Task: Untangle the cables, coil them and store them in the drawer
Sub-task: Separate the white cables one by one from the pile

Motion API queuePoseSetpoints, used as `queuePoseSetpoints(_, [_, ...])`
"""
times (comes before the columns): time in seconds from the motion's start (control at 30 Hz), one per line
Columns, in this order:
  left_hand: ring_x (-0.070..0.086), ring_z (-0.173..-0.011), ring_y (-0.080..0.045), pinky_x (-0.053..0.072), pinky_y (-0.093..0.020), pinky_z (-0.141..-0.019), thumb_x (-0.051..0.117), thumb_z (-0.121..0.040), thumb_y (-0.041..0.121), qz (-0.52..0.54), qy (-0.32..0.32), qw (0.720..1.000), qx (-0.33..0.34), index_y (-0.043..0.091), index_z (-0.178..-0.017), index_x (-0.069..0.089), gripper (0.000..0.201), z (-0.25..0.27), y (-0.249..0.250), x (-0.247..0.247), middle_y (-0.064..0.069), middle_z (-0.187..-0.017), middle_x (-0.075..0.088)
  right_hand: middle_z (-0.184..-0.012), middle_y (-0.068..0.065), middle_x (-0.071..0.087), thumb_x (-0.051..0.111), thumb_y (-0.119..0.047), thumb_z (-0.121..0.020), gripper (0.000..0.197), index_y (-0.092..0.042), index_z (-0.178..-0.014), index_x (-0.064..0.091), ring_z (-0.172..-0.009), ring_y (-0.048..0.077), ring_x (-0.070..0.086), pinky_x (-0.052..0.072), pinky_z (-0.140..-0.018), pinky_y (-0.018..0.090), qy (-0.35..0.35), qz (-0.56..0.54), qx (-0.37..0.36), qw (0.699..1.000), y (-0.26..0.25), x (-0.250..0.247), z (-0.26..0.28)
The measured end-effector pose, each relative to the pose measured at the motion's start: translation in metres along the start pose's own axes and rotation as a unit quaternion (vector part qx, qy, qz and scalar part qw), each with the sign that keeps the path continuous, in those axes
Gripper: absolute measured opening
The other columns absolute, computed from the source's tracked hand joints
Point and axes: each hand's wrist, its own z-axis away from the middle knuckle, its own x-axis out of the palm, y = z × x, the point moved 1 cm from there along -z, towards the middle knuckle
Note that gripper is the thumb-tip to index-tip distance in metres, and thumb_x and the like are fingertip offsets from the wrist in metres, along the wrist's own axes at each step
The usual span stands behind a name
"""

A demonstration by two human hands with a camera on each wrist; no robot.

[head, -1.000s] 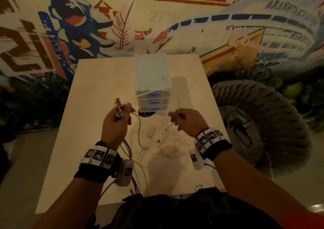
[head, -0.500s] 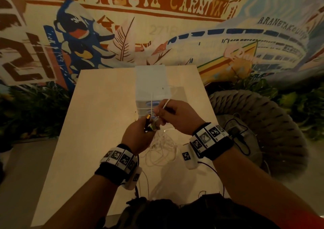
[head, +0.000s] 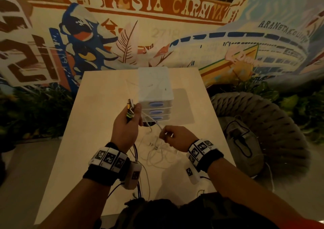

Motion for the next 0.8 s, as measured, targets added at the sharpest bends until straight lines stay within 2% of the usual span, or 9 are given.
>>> queuePoseSetpoints(0.07, [0.039,-0.049,-0.007,0.037,-0.018,-0.054,0.048,-0.105,0.039,0.019,0.012,1.0,0.005,0.0,-0.074,0.053,0.049,0.001,0.002,-0.006,0.008,-0.054,0.049,-0.1,0.003,0.072,0.056,-0.045,-0.097,0.025,-0.025,-0.106,0.068,-0.087,0.021,0.065,0.055,-0.086,0.039,-0.014,0.025,0.026,0.999,0.012,0.004,-0.003])
queuePoseSetpoints(0.13, [0.037,-0.048,-0.008,0.036,-0.019,-0.052,0.048,-0.104,0.04,0.032,0.007,0.999,0.012,0.003,-0.075,0.053,0.047,0.003,0.004,-0.011,0.007,-0.054,0.049,-0.102,0.002,0.071,0.053,-0.045,-0.098,0.027,-0.025,-0.107,0.068,-0.09,0.022,0.064,0.052,-0.086,0.037,-0.008,0.045,0.022,0.999,0.017,0.003,-0.003])
queuePoseSetpoints(0.23, [0.039,-0.049,-0.006,0.035,-0.016,-0.053,0.05,-0.103,0.037,0.026,0.004,0.999,0.022,0.016,-0.076,0.054,0.035,0.008,0.005,-0.014,0.004,-0.058,0.05,-0.098,-0.007,0.065,0.052,-0.037,-0.101,0.023,-0.025,-0.103,0.072,-0.084,0.012,0.06,0.046,-0.079,0.027,0.064,0.007,-0.025,0.998,0.009,-0.007,-0.004])
queuePoseSetpoints(0.3, [0.039,-0.051,-0.008,0.035,-0.017,-0.052,0.051,-0.102,0.038,0.009,0.004,1.0,0.02,0.016,-0.075,0.055,0.036,0.009,0.003,-0.014,0.002,-0.06,0.051,-0.091,-0.013,0.057,0.054,-0.035,-0.101,0.022,-0.025,-0.102,0.073,-0.081,0.009,0.059,0.045,-0.077,0.022,0.119,-0.029,-0.052,0.991,0.0,-0.014,-0.005])
queuePoseSetpoints(0.37, [0.041,-0.054,-0.009,0.036,-0.019,-0.055,0.051,-0.102,0.04,-0.002,0.0,1.0,0.015,0.01,-0.079,0.057,0.039,0.01,-0.002,-0.015,0.0,-0.062,0.051,-0.092,-0.012,0.057,0.055,-0.037,-0.1,0.022,-0.025,-0.102,0.073,-0.083,0.012,0.064,0.05,-0.079,0.024,0.148,-0.064,-0.071,0.984,-0.008,-0.021,-0.006])
queuePoseSetpoints(0.47, [0.043,-0.056,-0.008,0.037,-0.018,-0.056,0.049,-0.1,0.044,0.014,-0.002,1.0,0.014,0.013,-0.084,0.06,0.037,0.011,-0.005,-0.016,-0.002,-0.065,0.052,-0.096,-0.005,0.069,0.051,-0.04,-0.102,0.025,-0.023,-0.1,0.07,-0.078,0.01,0.069,0.057,-0.076,0.034,0.159,-0.102,-0.089,0.978,-0.021,-0.034,-0.003])
queuePoseSetpoints(0.63, [0.044,-0.055,-0.007,0.037,-0.018,-0.057,0.047,-0.102,0.042,0.015,0.008,1.0,0.024,0.012,-0.078,0.055,0.04,0.011,-0.001,-0.021,0.0,-0.063,0.051,-0.096,-0.007,0.069,0.047,-0.03,-0.105,0.021,-0.021,-0.104,0.066,-0.073,0.007,0.069,0.055,-0.07,0.024,0.215,-0.11,-0.113,0.964,-0.037,-0.066,0.009])
queuePoseSetpoints(0.7, [0.045,-0.056,-0.01,0.038,-0.021,-0.058,0.046,-0.102,0.043,0.019,0.015,1.0,0.019,0.013,-0.074,0.054,0.042,0.01,-0.001,-0.023,0.002,-0.06,0.052,-0.098,-0.009,0.066,0.047,-0.027,-0.105,0.02,-0.021,-0.104,0.066,-0.074,0.008,0.069,0.058,-0.071,0.028,0.24,-0.105,-0.124,0.957,-0.037,-0.078,0.015])
queuePoseSetpoints(0.8, [0.043,-0.053,-0.012,0.036,-0.031,-0.058,0.043,-0.103,0.049,0.032,0.019,0.999,0.011,0.008,-0.076,0.054,0.05,0.008,-0.001,-0.029,-0.004,-0.062,0.054,-0.099,-0.009,0.064,0.047,-0.028,-0.105,0.02,-0.023,-0.105,0.067,-0.074,0.01,0.069,0.059,-0.074,0.034,0.268,-0.083,-0.133,0.951,-0.027,-0.095,0.03])
